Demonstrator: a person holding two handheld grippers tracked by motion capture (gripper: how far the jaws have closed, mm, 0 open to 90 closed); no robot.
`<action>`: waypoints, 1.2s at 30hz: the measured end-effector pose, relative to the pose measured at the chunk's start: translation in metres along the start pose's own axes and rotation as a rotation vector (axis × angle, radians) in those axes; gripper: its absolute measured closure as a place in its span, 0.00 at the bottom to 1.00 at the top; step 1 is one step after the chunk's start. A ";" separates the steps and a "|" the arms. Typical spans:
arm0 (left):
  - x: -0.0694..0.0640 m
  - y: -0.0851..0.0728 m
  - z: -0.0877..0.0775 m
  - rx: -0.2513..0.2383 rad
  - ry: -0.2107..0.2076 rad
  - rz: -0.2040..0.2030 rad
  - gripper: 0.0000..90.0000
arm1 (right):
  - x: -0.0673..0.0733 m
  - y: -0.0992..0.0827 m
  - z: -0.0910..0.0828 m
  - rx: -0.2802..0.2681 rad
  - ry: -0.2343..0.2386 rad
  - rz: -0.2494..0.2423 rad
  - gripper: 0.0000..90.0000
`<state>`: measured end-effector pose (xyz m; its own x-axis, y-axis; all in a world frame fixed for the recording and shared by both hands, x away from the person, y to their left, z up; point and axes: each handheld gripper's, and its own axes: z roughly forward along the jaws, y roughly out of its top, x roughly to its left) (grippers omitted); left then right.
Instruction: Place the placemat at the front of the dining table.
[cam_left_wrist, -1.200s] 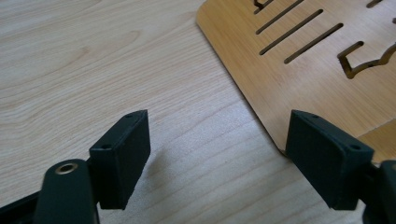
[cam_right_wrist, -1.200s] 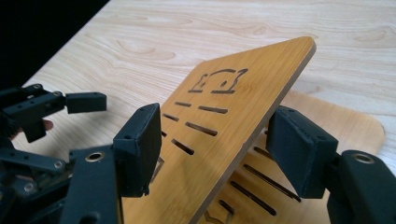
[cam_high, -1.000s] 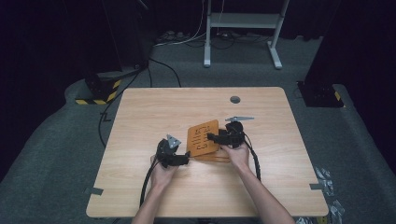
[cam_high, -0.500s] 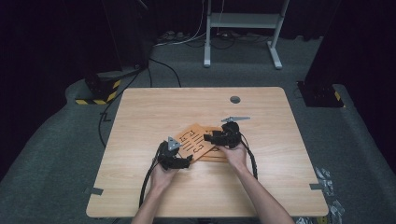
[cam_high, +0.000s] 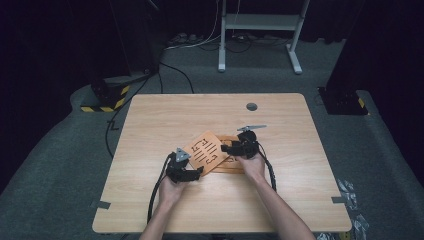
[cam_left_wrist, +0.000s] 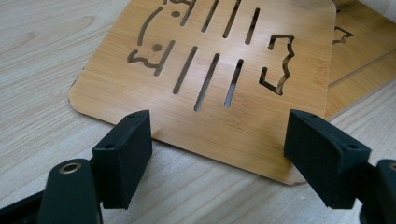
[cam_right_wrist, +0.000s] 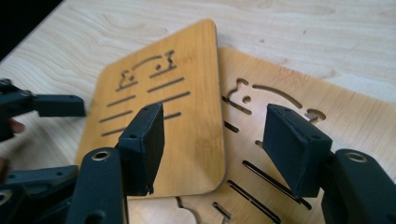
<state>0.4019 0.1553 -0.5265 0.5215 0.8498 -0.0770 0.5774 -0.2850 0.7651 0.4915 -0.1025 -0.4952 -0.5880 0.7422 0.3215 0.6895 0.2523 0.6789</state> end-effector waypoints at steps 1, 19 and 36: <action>0.000 0.000 0.000 0.001 -0.001 0.004 0.26 | -0.001 -0.001 0.002 0.008 -0.003 -0.004 0.43; 0.001 0.000 0.000 -0.002 -0.010 -0.008 0.26 | -0.005 -0.004 0.019 0.039 0.158 0.035 0.53; 0.009 0.001 -0.003 -0.084 -0.074 -0.046 0.25 | 0.008 0.002 -0.016 -0.003 0.287 -0.013 0.62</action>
<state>0.4048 0.1639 -0.5247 0.5422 0.8253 -0.1580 0.5489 -0.2055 0.8102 0.4816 -0.1060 -0.4803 -0.6928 0.5329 0.4860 0.6800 0.2582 0.6863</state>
